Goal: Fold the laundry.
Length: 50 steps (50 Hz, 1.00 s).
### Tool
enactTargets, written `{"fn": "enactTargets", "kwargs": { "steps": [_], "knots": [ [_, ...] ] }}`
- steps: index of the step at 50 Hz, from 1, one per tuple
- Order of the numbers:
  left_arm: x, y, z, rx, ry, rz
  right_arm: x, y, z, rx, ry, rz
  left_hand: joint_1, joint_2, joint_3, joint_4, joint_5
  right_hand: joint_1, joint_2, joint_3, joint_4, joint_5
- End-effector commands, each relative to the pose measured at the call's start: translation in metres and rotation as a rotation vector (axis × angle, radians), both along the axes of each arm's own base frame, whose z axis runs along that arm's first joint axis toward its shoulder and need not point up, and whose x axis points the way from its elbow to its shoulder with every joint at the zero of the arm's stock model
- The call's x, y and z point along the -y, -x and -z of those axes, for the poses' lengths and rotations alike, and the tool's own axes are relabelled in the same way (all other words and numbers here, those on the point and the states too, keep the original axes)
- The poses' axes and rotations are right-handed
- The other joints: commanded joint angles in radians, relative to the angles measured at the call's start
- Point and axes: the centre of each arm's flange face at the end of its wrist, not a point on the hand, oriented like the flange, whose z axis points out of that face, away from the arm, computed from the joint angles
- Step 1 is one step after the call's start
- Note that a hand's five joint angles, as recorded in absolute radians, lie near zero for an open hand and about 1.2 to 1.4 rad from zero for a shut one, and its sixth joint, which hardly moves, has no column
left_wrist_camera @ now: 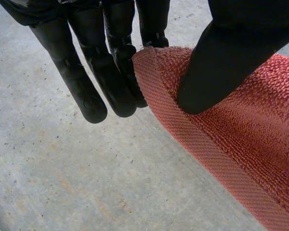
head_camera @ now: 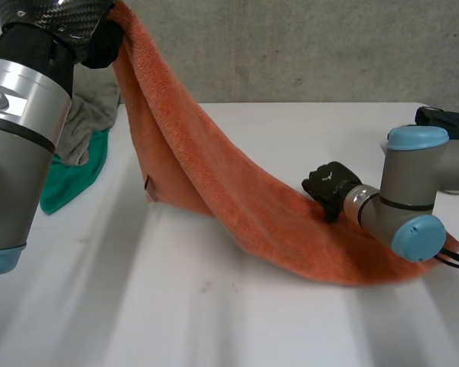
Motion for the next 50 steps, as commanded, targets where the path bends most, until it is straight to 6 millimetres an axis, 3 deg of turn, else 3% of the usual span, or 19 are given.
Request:
{"fn": "enactTargets", "kwargs": {
  "steps": [1, 11, 17, 21, 22, 24, 25, 26, 29, 31, 33, 36, 38, 41, 45, 46, 48, 49, 50],
  "knots": [
    [0.0, 0.0, -0.003, -0.006, 0.009, -0.002, 0.005, -0.001, -0.016, 0.077, 0.077, 0.026, 0.237, 0.198, 0.202, 0.193, 0.255, 0.565, 0.408, 0.411, 0.411, 0.525],
    [-0.006, -0.003, -0.014, -0.02, 0.038, 0.0, 0.01, 0.003, -0.028, 0.139, 0.114, 0.063, 0.237, 0.198, 0.202, 0.193, 0.255, 0.565, 0.408, 0.411, 0.411, 0.525],
    [0.007, -0.001, -0.013, -0.017, 0.048, -0.007, 0.022, 0.001, -0.052, 0.188, 0.202, 0.078, 0.237, 0.198, 0.202, 0.193, 0.255, 0.565, 0.408, 0.411, 0.411, 0.525],
    [0.045, 0.005, -0.017, -0.035, 0.09, -0.035, 0.047, -0.002, -0.093, 0.303, 0.392, 0.147, 0.237, 0.198, 0.202, 0.193, 0.255, 0.565, 0.408, 0.411, 0.411, 0.525],
    [0.062, 0.003, -0.023, -0.053, 0.129, -0.059, 0.059, -0.001, -0.119, 0.375, 0.507, 0.188, 0.237, 0.198, 0.202, 0.193, 0.255, 0.565, 0.408, 0.411, 0.411, 0.525],
    [0.076, 0.0, -0.036, -0.077, 0.187, -0.081, 0.067, 0.002, -0.149, 0.45, 0.626, 0.227, 0.237, 0.198, 0.202, 0.193, 0.255, 0.565, 0.408, 0.411, 0.411, 0.525],
    [0.082, -0.001, -0.043, -0.09, 0.215, -0.09, 0.069, 0.004, -0.18, 0.521, 0.742, 0.25, 0.237, 0.198, 0.202, 0.193, 0.255, 0.565, 0.408, 0.411, 0.411, 0.525],
    [0.091, -0.005, -0.055, -0.118, 0.274, -0.107, 0.069, 0.007, -0.194, 0.552, 0.789, 0.26, 0.237, 0.198, 0.202, 0.193, 0.255, 0.565, 0.408, 0.411, 0.411, 0.525],
    [0.099, -0.007, -0.069, -0.152, 0.345, -0.12, 0.058, 0.007, -0.229, 0.617, 0.894, 0.254, 0.237, 0.198, 0.202, 0.193, 0.255, 0.565, 0.408, 0.411, 0.411, 0.525],
    [0.101, -0.005, -0.072, -0.163, 0.374, -0.113, 0.054, 0.007, -0.233, 0.616, 0.891, 0.249, 0.237, 0.198, 0.202, 0.193, 0.255, 0.565, 0.408, 0.411, 0.411, 0.525],
    [0.099, 0.0, -0.069, -0.162, 0.369, -0.097, 0.049, 0.008, -0.227, 0.603, 0.857, 0.241, 0.237, 0.198, 0.202, 0.193, 0.255, 0.565, 0.408, 0.411, 0.411, 0.525],
    [0.097, 0.005, -0.048, -0.14, 0.316, -0.082, 0.043, 0.01, -0.212, 0.585, 0.796, 0.238, 0.237, 0.198, 0.202, 0.193, 0.255, 0.565, 0.408, 0.411, 0.411, 0.525],
    [0.092, 0.006, -0.025, -0.108, 0.253, -0.074, 0.035, 0.017, -0.184, 0.557, 0.703, 0.259, 0.237, 0.198, 0.202, 0.193, 0.255, 0.565, 0.408, 0.411, 0.411, 0.525],
    [0.08, -0.001, -0.013, -0.09, 0.213, -0.077, 0.012, 0.025, -0.145, 0.497, 0.581, 0.263, 0.237, 0.198, 0.202, 0.193, 0.255, 0.565, 0.408, 0.411, 0.411, 0.525],
    [0.066, -0.009, 0.023, -0.04, 0.12, -0.074, -0.025, 0.034, -0.123, 0.445, 0.469, 0.216, 0.237, 0.198, 0.202, 0.193, 0.255, 0.565, 0.408, 0.411, 0.411, 0.525],
    [0.061, -0.009, 0.044, -0.01, 0.068, -0.063, -0.032, 0.035, -0.117, 0.428, 0.441, 0.198, 0.237, 0.198, 0.202, 0.193, 0.255, 0.565, 0.408, 0.411, 0.411, 0.525],
    [0.057, -0.011, 0.064, 0.019, 0.013, -0.055, -0.045, 0.039, -0.098, 0.394, 0.357, 0.162, 0.237, 0.198, 0.202, 0.193, 0.255, 0.565, 0.408, 0.411, 0.411, 0.525],
    [0.054, -0.012, 0.074, 0.035, -0.013, -0.052, -0.057, 0.042, -0.079, 0.359, 0.271, 0.134, 0.237, 0.198, 0.202, 0.193, 0.255, 0.565, 0.408, 0.411, 0.411, 0.525],
    [0.051, -0.015, 0.093, 0.059, -0.064, -0.052, -0.062, 0.044, -0.071, 0.344, 0.232, 0.122, 0.237, 0.198, 0.202, 0.193, 0.255, 0.565, 0.408, 0.411, 0.411, 0.525]
  ]
}}
